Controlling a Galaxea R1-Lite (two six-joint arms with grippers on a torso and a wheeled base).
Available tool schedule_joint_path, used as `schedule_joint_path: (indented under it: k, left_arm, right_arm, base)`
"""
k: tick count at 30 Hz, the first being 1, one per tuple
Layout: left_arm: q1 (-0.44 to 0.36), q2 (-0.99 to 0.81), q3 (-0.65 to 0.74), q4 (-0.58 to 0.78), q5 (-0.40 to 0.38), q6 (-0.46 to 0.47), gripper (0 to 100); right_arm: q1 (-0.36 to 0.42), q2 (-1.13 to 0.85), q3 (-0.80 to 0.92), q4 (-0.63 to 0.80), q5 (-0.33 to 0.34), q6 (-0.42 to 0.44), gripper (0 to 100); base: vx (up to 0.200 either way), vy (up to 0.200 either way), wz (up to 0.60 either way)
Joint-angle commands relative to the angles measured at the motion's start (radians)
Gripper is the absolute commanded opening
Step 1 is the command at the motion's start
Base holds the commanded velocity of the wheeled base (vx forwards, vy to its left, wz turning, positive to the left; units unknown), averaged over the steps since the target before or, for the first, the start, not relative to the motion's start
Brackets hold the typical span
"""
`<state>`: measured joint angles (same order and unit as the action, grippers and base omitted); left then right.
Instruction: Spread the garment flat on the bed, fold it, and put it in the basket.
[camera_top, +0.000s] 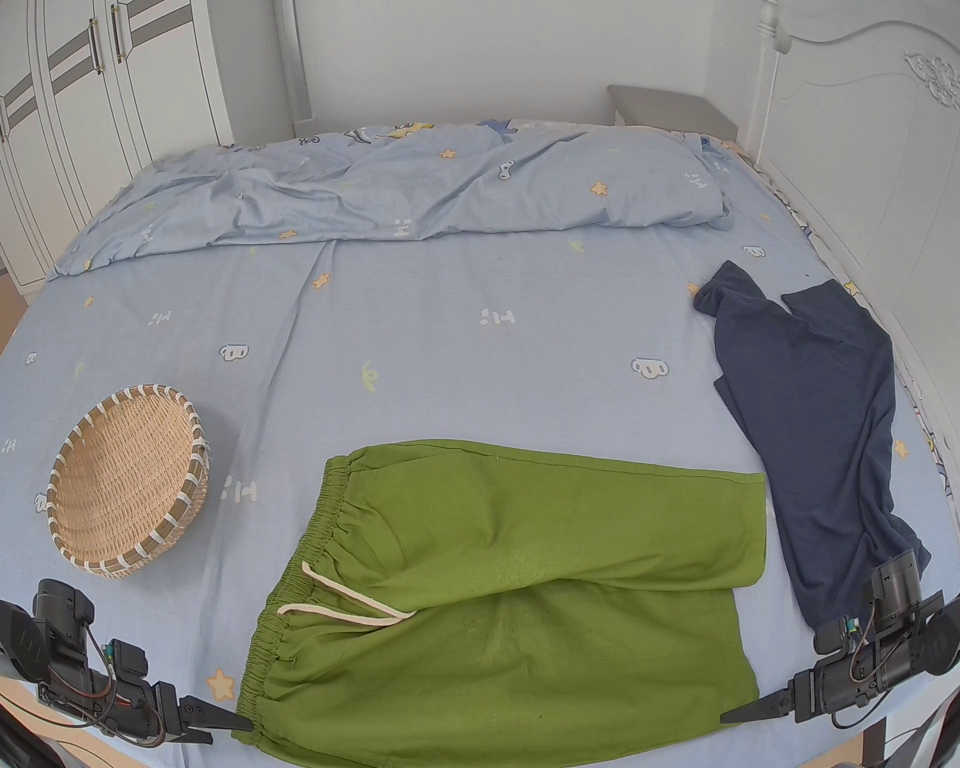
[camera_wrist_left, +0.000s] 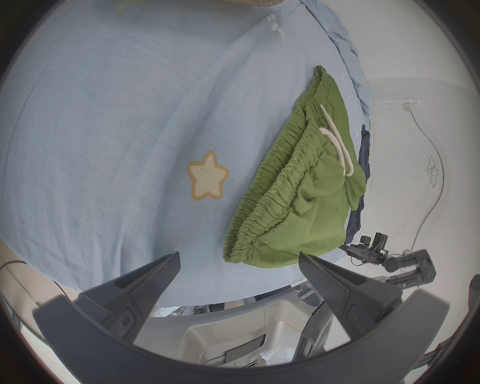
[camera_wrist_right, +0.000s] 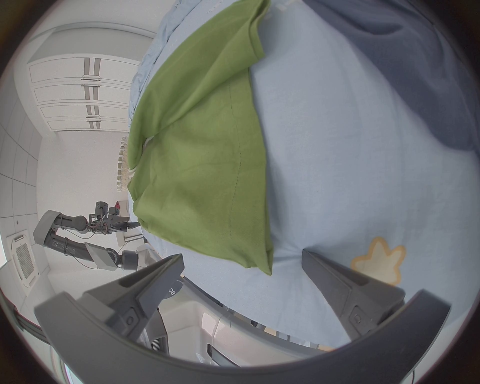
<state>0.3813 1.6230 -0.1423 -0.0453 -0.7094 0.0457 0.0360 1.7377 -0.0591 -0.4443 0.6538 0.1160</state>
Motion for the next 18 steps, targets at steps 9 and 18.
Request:
schedule_joint_path:
  k: [9, 18]
  left_arm:
    - [-0.085, -0.273, -0.582, 0.559, -0.039, -0.107, 100]
    - [-0.231, 0.054, -0.875, 0.444, -0.051, -0.126, 100]
  right_arm:
    - [-0.085, -0.457, -0.341, 0.358, -0.010, 0.008, 100]
    - [-0.084, -0.320, -0.691, 0.432, -0.010, 0.007, 100]
  base:
    - [0.000, 0.000, 0.00]
    - [0.000, 0.000, 0.00]
